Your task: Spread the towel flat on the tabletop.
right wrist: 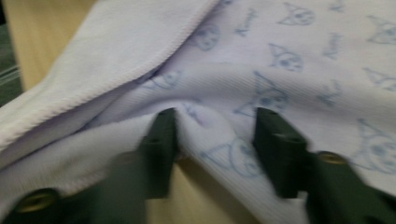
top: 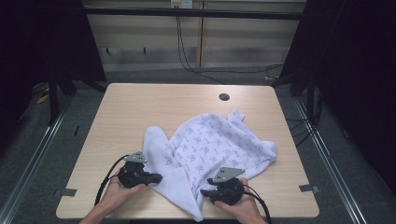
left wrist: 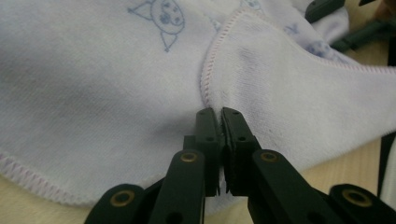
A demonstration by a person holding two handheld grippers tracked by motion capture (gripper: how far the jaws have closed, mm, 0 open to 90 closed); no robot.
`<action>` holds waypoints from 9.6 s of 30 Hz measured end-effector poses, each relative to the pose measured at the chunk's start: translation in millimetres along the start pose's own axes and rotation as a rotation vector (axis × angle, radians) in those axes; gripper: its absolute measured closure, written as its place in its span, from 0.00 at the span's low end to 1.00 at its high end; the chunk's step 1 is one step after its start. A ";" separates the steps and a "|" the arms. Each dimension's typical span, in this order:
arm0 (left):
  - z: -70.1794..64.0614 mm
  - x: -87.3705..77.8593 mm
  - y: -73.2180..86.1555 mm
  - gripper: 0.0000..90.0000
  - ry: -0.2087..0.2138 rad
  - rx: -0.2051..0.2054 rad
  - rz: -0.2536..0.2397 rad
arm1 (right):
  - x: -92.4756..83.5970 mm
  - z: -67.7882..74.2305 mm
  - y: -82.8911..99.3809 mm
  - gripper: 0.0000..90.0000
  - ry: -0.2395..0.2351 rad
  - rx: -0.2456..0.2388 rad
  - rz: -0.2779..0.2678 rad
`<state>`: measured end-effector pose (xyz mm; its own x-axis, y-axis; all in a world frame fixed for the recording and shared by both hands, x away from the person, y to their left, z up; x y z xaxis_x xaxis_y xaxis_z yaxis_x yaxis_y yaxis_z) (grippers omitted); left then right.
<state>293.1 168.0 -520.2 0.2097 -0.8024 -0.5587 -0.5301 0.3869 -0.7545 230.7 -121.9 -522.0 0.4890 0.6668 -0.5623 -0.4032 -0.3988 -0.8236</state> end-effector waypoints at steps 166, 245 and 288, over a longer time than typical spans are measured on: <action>12.2 -25.5 9.5 1.00 -0.098 0.052 0.027 | -104.3 -95.8 37.5 0.59 0.107 0.260 -0.087; 44.5 6.4 -43.2 0.55 -0.155 -0.037 -0.170 | -92.6 -73.1 22.5 0.74 -0.020 0.079 -0.023; 19.3 3.1 -47.1 0.63 -0.064 -0.067 -0.176 | -89.9 -121.9 5.6 0.74 0.120 0.162 -0.076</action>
<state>334.5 156.1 -493.0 0.3550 -0.8236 -0.4423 -0.5338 0.2098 -0.8192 278.8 -260.8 -485.1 0.6072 0.6077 -0.5118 -0.4759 -0.2377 -0.8468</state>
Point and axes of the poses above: each handheld gripper's, and its own axes: x roughly forward along the jaws, y roughly out of its underside, z roughly to its left, the point moved 3 cm from there along x, roughly forward along the jaws, and after that the axes turned 9 degrees about -z, right-handed, at the moved point
